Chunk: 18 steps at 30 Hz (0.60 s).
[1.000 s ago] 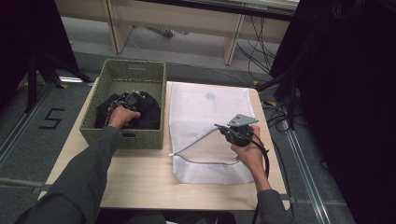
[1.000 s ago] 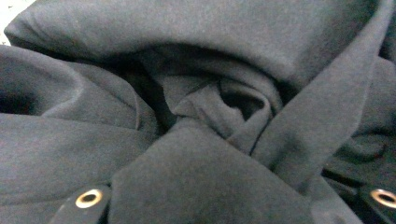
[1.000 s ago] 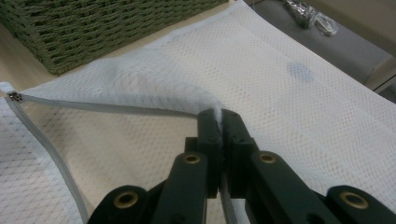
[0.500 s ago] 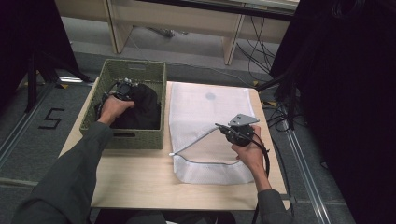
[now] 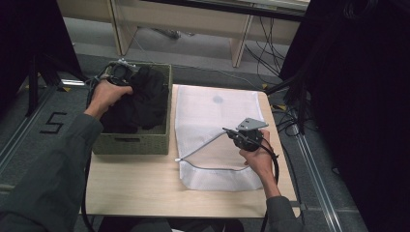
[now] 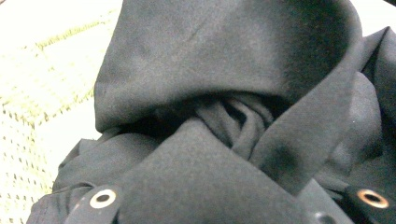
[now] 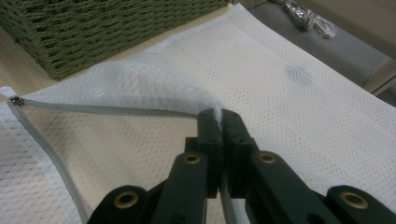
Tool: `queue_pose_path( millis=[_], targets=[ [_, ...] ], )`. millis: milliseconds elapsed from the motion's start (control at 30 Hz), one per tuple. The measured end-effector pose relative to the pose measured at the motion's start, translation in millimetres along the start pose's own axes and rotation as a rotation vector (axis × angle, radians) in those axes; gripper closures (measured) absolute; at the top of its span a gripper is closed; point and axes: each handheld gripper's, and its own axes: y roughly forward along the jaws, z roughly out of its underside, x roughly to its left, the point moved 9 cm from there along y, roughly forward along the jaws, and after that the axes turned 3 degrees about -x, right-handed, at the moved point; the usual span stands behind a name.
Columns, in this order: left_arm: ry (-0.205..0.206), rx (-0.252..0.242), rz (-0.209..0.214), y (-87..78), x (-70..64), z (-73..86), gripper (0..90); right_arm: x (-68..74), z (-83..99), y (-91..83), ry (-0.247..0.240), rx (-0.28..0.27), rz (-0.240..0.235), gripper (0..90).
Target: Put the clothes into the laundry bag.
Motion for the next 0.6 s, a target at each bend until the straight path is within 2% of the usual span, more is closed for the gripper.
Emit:
queue_pose_path(
  millis=[100, 200, 267, 300, 333, 367, 433, 500, 567, 600],
  targets=[
    [0.025, -0.004, 0.003, -11.3, -2.8, -8.8, 77.8, -0.2, -0.2, 0.0, 0.0, -0.003, 0.001, 88.2],
    [0.04, -0.015, 0.025, -25.4, -9.2, -18.0, 77.8, -0.3, 0.4, -0.3, 0.0, 0.004, -0.003, 88.2],
    [0.065, -0.022, 0.033, -37.5, -14.3, -24.2, 77.7, -1.0, 0.5, -0.8, -0.002, 0.007, -0.004, 88.2],
    [0.066, -0.037, 0.039, -42.6, -18.4, -27.8, 77.7, -0.8, 0.6, -1.2, 0.004, 0.008, -0.004, 88.2],
    [0.07, -0.048, 0.053, -48.2, -22.7, -31.2, 77.6, -2.4, -0.5, -0.6, -0.027, -0.002, -0.008, 88.2],
    [0.071, -0.061, 0.061, -54.2, -27.6, -34.7, 77.6, -0.7, 0.0, -0.6, 0.005, -0.003, 0.002, 88.2],
    [0.088, -0.084, 0.087, -67.9, -38.4, -41.2, 77.6, -0.4, 0.7, -1.5, 0.002, 0.009, -0.001, 88.2],
    [0.117, -0.1, 0.118, -82.5, -50.2, -46.6, 77.6, -0.8, -0.5, -0.1, 0.001, -0.007, 0.007, 88.2],
    [0.135, -0.124, 0.149, -97.6, -63.1, -50.4, 77.6, -0.7, -0.5, -0.9, -0.007, 0.004, -0.004, 88.2],
    [0.138, -0.133, 0.167, -104.8, -69.7, -50.9, 77.6, -2.4, -1.5, -0.7, -0.028, -0.004, -0.002, 88.2]
  ],
)
